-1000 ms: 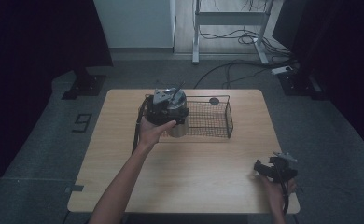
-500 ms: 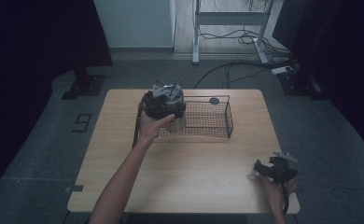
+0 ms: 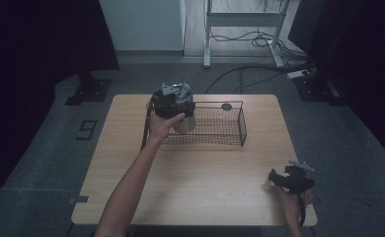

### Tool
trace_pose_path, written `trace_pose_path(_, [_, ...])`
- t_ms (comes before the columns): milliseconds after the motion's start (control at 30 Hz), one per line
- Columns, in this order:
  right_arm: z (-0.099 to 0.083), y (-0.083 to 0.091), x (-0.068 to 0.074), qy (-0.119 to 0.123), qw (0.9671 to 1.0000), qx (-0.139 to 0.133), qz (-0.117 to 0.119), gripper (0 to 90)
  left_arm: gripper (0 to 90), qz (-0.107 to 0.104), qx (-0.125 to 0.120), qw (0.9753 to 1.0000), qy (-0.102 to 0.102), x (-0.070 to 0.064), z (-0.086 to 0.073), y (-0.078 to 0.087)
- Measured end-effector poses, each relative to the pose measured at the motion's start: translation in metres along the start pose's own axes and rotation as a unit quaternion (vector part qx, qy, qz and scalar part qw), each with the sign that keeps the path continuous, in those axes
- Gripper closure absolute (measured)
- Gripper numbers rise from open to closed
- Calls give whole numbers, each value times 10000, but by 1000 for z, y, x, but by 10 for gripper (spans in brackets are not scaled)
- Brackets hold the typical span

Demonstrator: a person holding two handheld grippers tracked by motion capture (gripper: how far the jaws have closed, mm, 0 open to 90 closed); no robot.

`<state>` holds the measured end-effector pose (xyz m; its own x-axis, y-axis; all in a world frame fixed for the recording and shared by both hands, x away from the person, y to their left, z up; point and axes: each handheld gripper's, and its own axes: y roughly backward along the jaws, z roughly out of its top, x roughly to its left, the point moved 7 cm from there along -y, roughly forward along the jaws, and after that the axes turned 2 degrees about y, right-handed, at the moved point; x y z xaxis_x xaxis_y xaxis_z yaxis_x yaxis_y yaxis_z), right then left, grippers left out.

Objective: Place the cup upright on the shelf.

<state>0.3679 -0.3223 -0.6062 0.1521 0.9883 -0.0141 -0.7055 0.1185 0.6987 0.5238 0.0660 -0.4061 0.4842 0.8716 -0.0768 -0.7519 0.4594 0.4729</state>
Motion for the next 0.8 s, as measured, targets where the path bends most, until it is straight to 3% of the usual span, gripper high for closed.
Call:
trace_pose_path(333, [0, 0, 0, 0, 10000, -1, 0, 0, 41, 147, 7, 9999, 80, 5, 2, -18])
trace_pose_path(433, [0, 0, 0, 0, 10000, 0, 0, 0, 41, 268, 69, 9996, 57, 7, -1, -25])
trace_pose_path(800, [0, 0, 0, -1, 10000, 1, 2, 0, 41, 304, 296, 9989, 204, 13, -19, -47])
